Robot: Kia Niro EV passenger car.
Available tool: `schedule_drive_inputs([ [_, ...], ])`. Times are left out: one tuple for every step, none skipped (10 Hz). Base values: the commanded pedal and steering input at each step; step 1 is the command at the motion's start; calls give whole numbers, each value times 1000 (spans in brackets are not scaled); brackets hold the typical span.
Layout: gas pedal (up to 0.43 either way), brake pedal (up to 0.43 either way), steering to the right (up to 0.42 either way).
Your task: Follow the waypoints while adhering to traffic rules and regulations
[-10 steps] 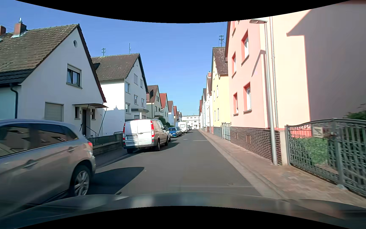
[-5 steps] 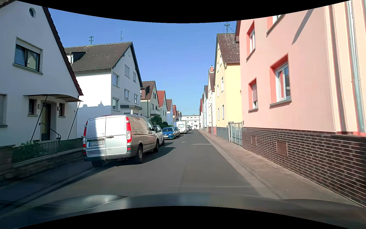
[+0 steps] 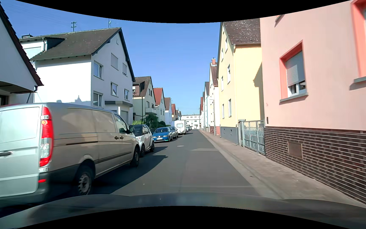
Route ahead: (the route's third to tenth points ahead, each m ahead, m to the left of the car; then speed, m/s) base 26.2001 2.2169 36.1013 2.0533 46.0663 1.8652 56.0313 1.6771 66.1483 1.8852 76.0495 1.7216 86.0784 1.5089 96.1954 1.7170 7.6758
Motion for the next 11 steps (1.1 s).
schedule_drive_inputs([
  [28, 0, -5],
  [28, 0, -5],
  [28, 0, -4],
  [28, 0, -4],
  [39, 0, -4],
  [39, 0, -4],
  [39, 0, -4],
  [39, 0, -3],
  [39, 0, -4],
  [39, 0, -4],
  [39, 0, -4],
])
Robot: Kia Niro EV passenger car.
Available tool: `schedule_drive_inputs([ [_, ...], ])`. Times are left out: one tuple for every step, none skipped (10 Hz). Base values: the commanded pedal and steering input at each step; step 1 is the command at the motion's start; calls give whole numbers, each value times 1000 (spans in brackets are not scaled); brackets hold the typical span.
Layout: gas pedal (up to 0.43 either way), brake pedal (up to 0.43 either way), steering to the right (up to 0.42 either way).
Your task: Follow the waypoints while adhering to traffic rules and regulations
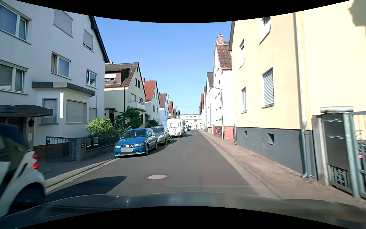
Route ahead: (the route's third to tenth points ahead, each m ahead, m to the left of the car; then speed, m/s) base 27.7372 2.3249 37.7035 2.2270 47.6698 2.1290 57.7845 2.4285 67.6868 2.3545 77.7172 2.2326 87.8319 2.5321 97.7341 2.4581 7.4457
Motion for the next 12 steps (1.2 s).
schedule_drive_inputs([
  [39, 0, -3],
  [39, 0, -3],
  [39, 0, -3],
  [39, 0, -3],
  [39, 0, -3],
  [39, 0, -3],
  [39, 0, -3],
  [39, 0, -3],
  [39, 0, -3],
  [39, 0, -5],
  [39, 0, -5],
  [39, 0, -5],
])
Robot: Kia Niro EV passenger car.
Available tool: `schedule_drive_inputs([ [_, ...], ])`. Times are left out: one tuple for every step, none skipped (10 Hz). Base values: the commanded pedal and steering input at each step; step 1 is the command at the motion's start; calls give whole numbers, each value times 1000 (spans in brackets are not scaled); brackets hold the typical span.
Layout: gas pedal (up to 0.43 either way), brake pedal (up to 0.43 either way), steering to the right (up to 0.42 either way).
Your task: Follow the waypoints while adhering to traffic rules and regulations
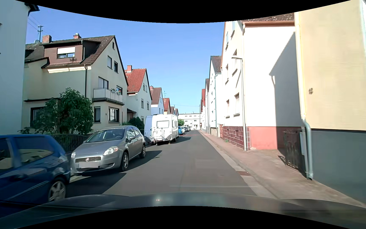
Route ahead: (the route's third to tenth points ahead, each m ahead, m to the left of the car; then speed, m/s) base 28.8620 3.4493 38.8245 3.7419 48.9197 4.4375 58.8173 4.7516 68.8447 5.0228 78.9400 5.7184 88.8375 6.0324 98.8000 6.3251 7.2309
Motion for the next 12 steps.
schedule_drive_inputs([
  [39, 0, -5],
  [39, 0, -5],
  [39, 0, -5],
  [39, 0, -5],
  [39, 0, -5],
  [39, 0, -5],
  [39, 0, -5],
  [39, 0, -5],
  [39, 0, -5],
  [39, 0, -5],
  [39, 0, -4],
  [39, 0, -2],
])
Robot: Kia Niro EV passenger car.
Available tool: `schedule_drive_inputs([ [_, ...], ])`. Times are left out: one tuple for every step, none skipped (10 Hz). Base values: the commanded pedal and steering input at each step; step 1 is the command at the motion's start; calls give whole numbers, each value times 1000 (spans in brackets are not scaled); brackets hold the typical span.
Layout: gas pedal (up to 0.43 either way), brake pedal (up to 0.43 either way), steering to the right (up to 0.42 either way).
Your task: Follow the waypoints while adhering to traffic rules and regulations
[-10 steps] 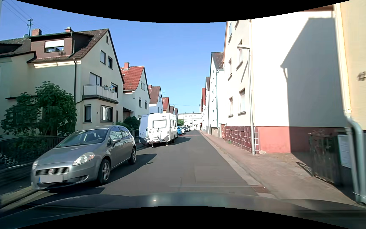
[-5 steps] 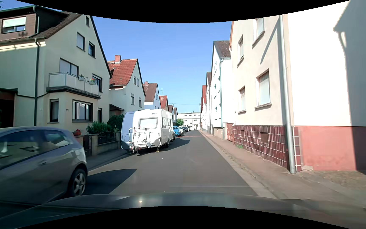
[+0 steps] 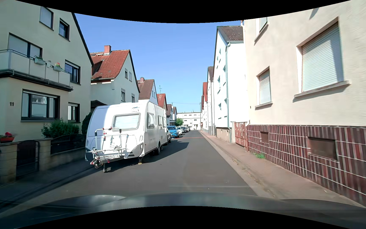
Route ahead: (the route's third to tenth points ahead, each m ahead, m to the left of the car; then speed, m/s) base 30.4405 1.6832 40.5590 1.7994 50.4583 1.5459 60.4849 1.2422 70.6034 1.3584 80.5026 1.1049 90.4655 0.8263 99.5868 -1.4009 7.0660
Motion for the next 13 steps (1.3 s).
schedule_drive_inputs([
  [39, 0, -2],
  [39, 0, -5],
  [39, 0, -6],
  [39, 0, -6],
  [39, 0, -6],
  [39, 0, -6],
  [39, 0, -6],
  [39, 0, -5],
  [39, 0, -6],
  [39, 0, -5],
  [39, 0, -5],
  [39, 0, -5],
  [39, 0, -5],
])
